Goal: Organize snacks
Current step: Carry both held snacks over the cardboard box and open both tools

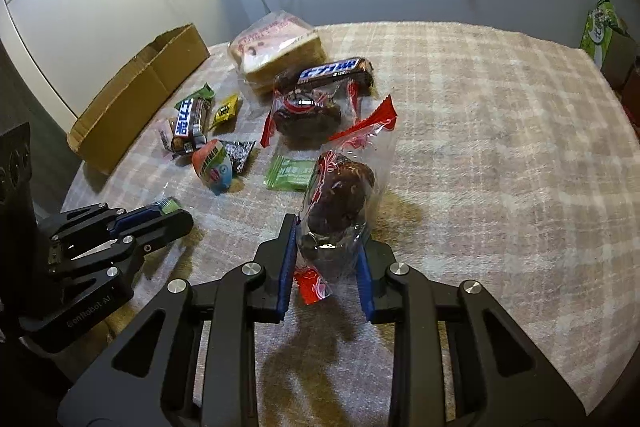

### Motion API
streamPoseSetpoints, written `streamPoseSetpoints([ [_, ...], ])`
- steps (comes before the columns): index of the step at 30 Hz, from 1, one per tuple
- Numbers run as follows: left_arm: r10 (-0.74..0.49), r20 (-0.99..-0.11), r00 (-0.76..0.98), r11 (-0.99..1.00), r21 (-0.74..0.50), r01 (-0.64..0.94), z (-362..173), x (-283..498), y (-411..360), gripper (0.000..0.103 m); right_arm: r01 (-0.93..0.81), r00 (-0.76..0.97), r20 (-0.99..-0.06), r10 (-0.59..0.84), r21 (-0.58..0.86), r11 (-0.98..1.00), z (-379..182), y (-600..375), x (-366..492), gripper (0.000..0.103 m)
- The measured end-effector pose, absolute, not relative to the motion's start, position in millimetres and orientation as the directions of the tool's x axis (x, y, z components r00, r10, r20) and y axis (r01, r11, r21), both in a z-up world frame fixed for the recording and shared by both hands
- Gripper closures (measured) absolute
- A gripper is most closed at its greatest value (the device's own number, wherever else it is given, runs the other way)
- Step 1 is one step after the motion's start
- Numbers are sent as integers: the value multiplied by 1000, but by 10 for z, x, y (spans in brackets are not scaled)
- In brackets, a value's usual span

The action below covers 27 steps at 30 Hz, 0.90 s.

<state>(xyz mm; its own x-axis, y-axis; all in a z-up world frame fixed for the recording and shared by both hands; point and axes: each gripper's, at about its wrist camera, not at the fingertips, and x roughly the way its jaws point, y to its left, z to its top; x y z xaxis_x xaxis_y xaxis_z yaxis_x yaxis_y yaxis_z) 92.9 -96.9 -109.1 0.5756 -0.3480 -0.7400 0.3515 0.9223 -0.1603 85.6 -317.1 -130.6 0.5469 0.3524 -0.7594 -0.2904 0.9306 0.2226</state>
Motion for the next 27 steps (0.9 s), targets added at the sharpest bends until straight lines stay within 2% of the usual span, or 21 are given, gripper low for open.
streamPoseSetpoints([
  [12,-311,-683,661,948,-169,271,-810,928,-522,91,-381,593,-701,398,191,905,-878,-2835,849,76],
  [27,-137,-621,772,988,-145,59,-502,1017,481,91,-545,568,-652,501,158,824,-519,-1837,1203,76],
])
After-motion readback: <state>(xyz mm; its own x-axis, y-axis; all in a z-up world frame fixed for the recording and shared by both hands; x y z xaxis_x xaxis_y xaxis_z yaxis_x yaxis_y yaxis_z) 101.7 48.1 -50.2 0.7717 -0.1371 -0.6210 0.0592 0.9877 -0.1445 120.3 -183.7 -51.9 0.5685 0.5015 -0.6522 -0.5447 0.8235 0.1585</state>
